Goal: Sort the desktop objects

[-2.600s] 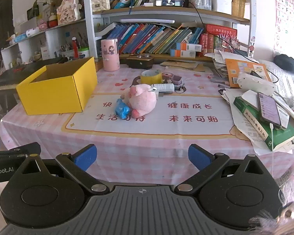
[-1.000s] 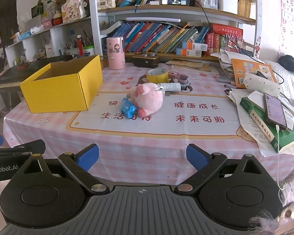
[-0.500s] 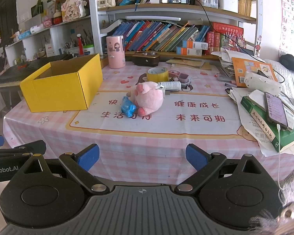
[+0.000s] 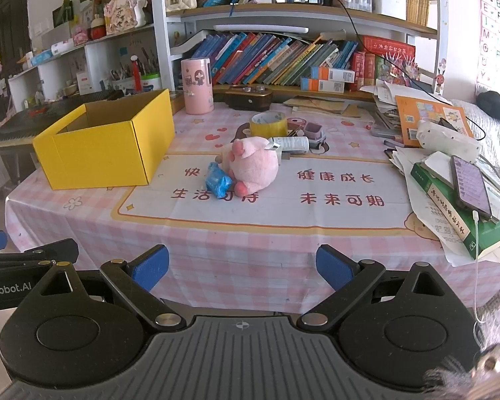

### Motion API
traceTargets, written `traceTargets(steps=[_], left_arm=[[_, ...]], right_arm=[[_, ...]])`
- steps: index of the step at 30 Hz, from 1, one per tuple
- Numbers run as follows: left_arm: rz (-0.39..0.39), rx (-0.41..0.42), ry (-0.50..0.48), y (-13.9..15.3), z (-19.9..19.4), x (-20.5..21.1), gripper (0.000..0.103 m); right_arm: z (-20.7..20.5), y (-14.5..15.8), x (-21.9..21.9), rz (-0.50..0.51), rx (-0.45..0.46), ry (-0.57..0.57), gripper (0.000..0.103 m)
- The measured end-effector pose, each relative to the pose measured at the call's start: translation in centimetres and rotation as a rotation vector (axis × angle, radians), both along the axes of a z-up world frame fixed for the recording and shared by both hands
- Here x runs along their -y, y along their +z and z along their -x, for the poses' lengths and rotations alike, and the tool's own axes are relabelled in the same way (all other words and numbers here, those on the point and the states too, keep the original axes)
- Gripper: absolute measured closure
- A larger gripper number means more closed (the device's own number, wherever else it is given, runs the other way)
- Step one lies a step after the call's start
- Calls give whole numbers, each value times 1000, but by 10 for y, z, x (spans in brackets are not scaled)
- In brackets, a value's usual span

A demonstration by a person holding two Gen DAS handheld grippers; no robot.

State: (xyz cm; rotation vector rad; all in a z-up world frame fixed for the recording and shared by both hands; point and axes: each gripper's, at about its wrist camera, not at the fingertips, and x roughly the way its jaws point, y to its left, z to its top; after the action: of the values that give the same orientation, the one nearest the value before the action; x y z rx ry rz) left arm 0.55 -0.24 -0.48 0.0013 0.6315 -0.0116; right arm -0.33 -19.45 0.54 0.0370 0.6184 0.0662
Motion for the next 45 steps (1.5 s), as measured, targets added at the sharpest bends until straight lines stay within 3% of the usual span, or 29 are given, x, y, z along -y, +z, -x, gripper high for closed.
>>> traceTargets(steps=[45], left_arm=[[10,-12,-28,0,-3,3,0]], right_arm=[[-2,-1,2,9,-2,-10,7]])
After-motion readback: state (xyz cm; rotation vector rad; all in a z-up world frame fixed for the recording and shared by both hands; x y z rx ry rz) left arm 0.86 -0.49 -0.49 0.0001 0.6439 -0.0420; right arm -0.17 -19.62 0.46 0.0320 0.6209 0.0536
